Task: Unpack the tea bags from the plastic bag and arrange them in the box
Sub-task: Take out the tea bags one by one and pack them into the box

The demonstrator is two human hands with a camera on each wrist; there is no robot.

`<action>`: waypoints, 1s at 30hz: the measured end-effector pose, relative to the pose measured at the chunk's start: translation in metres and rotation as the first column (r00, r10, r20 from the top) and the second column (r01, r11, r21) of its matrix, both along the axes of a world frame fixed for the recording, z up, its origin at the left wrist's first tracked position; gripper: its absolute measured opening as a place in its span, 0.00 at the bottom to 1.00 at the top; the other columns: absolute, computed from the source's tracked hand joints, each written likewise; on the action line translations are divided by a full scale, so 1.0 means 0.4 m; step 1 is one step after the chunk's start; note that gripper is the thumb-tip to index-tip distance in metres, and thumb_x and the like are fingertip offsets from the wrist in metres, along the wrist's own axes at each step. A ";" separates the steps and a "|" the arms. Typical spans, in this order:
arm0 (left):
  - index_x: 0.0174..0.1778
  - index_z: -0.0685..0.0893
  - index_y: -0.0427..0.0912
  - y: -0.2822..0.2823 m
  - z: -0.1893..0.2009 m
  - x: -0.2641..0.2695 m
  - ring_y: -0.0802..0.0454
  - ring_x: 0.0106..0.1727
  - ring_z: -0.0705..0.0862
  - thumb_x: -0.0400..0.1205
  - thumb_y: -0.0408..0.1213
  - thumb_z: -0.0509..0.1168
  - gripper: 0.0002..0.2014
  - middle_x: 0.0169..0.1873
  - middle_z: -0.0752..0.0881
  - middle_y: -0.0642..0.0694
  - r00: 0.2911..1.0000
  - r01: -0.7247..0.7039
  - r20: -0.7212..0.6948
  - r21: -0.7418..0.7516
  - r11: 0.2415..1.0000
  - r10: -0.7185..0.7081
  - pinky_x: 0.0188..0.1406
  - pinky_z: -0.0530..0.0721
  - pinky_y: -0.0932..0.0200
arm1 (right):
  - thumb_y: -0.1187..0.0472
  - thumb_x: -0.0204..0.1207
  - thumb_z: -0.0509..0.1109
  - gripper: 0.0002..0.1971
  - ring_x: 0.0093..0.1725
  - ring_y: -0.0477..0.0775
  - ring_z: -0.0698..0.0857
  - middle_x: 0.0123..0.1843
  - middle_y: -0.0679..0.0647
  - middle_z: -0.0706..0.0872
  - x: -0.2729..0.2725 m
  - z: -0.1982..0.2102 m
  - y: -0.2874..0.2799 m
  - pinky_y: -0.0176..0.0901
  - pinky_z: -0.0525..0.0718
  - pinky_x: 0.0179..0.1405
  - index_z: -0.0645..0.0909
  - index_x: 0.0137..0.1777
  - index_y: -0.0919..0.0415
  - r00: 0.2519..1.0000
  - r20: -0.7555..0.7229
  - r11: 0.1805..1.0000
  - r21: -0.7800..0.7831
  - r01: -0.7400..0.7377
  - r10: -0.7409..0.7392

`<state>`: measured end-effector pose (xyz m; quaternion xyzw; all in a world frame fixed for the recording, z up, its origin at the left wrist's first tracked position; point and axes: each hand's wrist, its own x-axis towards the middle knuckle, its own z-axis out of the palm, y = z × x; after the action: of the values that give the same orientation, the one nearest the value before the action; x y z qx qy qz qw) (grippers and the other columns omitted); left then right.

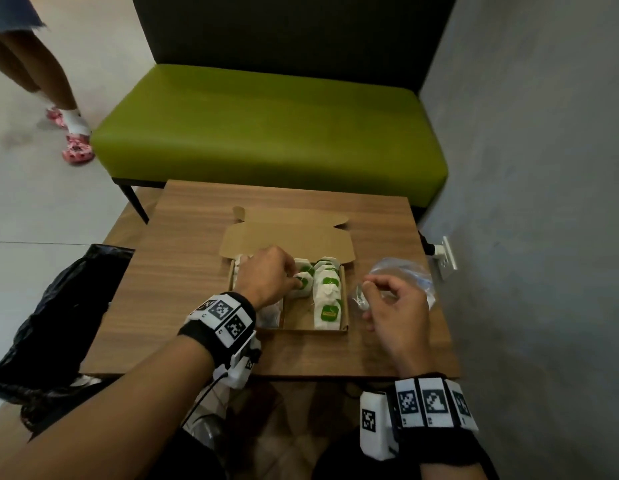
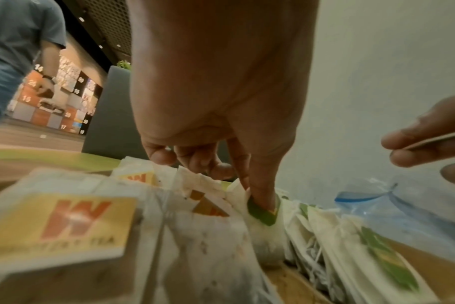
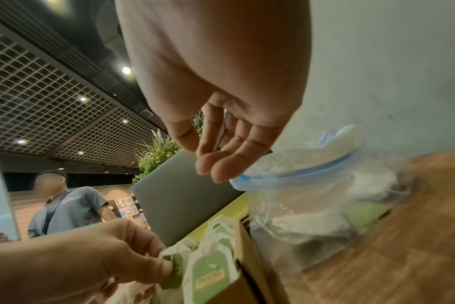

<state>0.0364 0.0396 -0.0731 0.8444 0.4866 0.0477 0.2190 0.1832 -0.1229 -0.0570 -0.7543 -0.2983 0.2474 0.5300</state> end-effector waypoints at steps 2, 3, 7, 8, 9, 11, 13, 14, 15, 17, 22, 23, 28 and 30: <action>0.46 0.89 0.50 0.002 -0.001 0.006 0.51 0.51 0.80 0.76 0.47 0.75 0.07 0.45 0.81 0.54 1.000 -0.015 -0.015 0.050 0.999 0.016 0.62 0.72 0.46 | 0.61 0.80 0.73 0.04 0.33 0.51 0.88 0.41 0.49 0.91 0.005 -0.009 0.003 0.50 0.90 0.33 0.88 0.50 0.51 1.000 0.013 1.000 -0.003 0.017 -0.016; 0.46 0.88 0.50 0.002 -0.001 0.009 0.49 0.51 0.81 0.76 0.47 0.75 0.07 0.46 0.81 0.52 0.999 -0.017 -0.027 0.077 0.997 0.019 0.61 0.72 0.46 | 0.60 0.79 0.73 0.04 0.34 0.51 0.88 0.41 0.49 0.91 0.008 -0.013 0.003 0.52 0.91 0.35 0.88 0.51 0.51 1.000 0.023 1.000 -0.004 0.021 -0.021; 0.49 0.87 0.49 0.001 -0.007 0.019 0.47 0.51 0.82 0.77 0.46 0.73 0.08 0.50 0.81 0.48 0.998 -0.039 -0.035 0.144 0.989 0.045 0.59 0.72 0.46 | 0.61 0.79 0.74 0.03 0.33 0.55 0.88 0.41 0.47 0.91 0.027 -0.017 -0.004 0.56 0.91 0.33 0.89 0.50 0.54 0.997 0.053 0.998 0.030 0.052 -0.054; 0.50 0.87 0.49 0.001 -0.009 0.021 0.47 0.50 0.82 0.77 0.46 0.73 0.09 0.51 0.81 0.48 0.998 -0.052 -0.026 0.159 0.986 0.057 0.59 0.72 0.46 | 0.61 0.78 0.74 0.03 0.33 0.56 0.88 0.40 0.47 0.91 0.032 -0.015 -0.007 0.57 0.91 0.32 0.89 0.48 0.54 0.996 0.065 0.997 0.041 0.061 -0.064; 0.51 0.85 0.48 0.001 -0.012 0.022 0.47 0.50 0.82 0.76 0.46 0.73 0.10 0.51 0.81 0.48 0.998 -0.063 -0.016 0.175 0.983 0.067 0.59 0.72 0.46 | 0.62 0.78 0.74 0.03 0.34 0.55 0.89 0.40 0.46 0.91 0.038 -0.013 -0.010 0.56 0.91 0.33 0.89 0.47 0.54 0.994 0.077 0.996 0.048 0.070 -0.074; 0.54 0.81 0.49 0.001 -0.017 0.024 0.47 0.51 0.82 0.76 0.47 0.74 0.14 0.52 0.80 0.49 0.996 -0.083 -0.005 0.201 0.976 0.086 0.59 0.72 0.46 | 0.61 0.78 0.75 0.04 0.38 0.52 0.89 0.40 0.45 0.90 0.049 -0.009 -0.015 0.55 0.91 0.37 0.88 0.44 0.50 0.991 0.099 0.995 0.049 0.087 -0.092; 0.57 0.78 0.49 0.004 -0.020 0.026 0.47 0.51 0.82 0.75 0.47 0.75 0.18 0.54 0.80 0.49 0.994 -0.104 -0.003 0.223 0.969 0.107 0.57 0.72 0.46 | 0.61 0.77 0.75 0.04 0.41 0.52 0.88 0.40 0.46 0.89 0.064 -0.007 -0.023 0.54 0.90 0.41 0.86 0.43 0.50 0.982 0.135 0.991 0.042 0.128 -0.133; 0.58 0.77 0.49 0.006 -0.021 0.027 0.47 0.51 0.82 0.74 0.47 0.75 0.20 0.54 0.80 0.49 0.993 -0.114 0.000 0.230 0.966 0.118 0.57 0.72 0.46 | 0.61 0.77 0.74 0.03 0.41 0.52 0.88 0.40 0.47 0.88 0.075 -0.008 -0.029 0.52 0.88 0.42 0.87 0.44 0.51 0.969 0.181 0.985 0.030 0.167 -0.170; 0.58 0.76 0.49 0.008 -0.021 0.027 0.47 0.51 0.82 0.74 0.47 0.76 0.21 0.55 0.80 0.49 0.992 -0.121 0.004 0.230 0.966 0.123 0.56 0.72 0.47 | 0.61 0.76 0.74 0.02 0.42 0.53 0.87 0.40 0.49 0.88 0.087 -0.010 -0.036 0.49 0.85 0.42 0.87 0.45 0.53 0.947 0.242 0.976 0.007 0.218 -0.213; 0.59 0.74 0.49 0.008 -0.022 0.026 0.47 0.52 0.82 0.73 0.46 0.76 0.23 0.55 0.80 0.49 0.993 -0.117 0.006 0.213 0.970 0.119 0.55 0.72 0.47 | 0.59 0.76 0.74 0.02 0.44 0.57 0.84 0.46 0.53 0.85 0.113 -0.014 -0.049 0.44 0.77 0.42 0.87 0.47 0.54 0.893 0.356 0.941 -0.088 0.327 -0.277; 0.61 0.72 0.50 -0.003 -0.014 0.016 0.48 0.51 0.80 0.71 0.49 0.77 0.27 0.57 0.78 0.49 0.996 -0.087 0.008 0.160 0.983 0.087 0.56 0.71 0.47 | 0.56 0.75 0.76 0.07 0.67 0.64 0.74 0.64 0.56 0.71 0.155 -0.037 -0.062 0.54 0.81 0.58 0.89 0.52 0.50 0.885 0.433 0.878 -0.340 0.338 -0.172; 0.62 0.72 0.50 -0.008 -0.009 0.013 0.47 0.51 0.80 0.70 0.50 0.77 0.28 0.57 0.78 0.49 0.996 -0.085 0.016 0.162 0.983 0.084 0.56 0.71 0.47 | 0.55 0.75 0.76 0.08 0.70 0.65 0.72 0.68 0.59 0.71 0.161 -0.048 -0.060 0.56 0.81 0.61 0.89 0.53 0.50 0.895 0.422 0.874 -0.370 0.316 -0.145; 0.61 0.75 0.51 -0.076 0.051 0.053 0.56 0.55 0.75 0.78 0.53 0.70 0.20 0.57 0.76 0.52 0.979 -0.002 0.198 0.281 0.960 -0.055 0.58 0.69 0.53 | 0.55 0.77 0.76 0.07 0.55 0.61 0.86 0.59 0.62 0.88 0.166 -0.074 -0.042 0.49 0.84 0.53 0.90 0.52 0.54 0.940 0.327 0.887 -0.400 0.229 -0.095; 0.59 0.78 0.51 -0.117 0.076 0.094 0.57 0.56 0.74 0.80 0.51 0.68 0.14 0.58 0.76 0.52 0.944 0.144 0.254 0.262 0.954 -0.213 0.60 0.75 0.56 | 0.61 0.77 0.75 0.06 0.55 0.61 0.87 0.56 0.61 0.90 0.162 -0.069 -0.045 0.47 0.83 0.51 0.90 0.52 0.56 0.939 0.328 0.886 -0.399 0.238 -0.104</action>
<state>0.0739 -0.0073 -0.0429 0.8903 0.3623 0.2047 0.1851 0.2479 -0.1409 -0.0845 -0.9050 -0.2437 0.1428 0.3182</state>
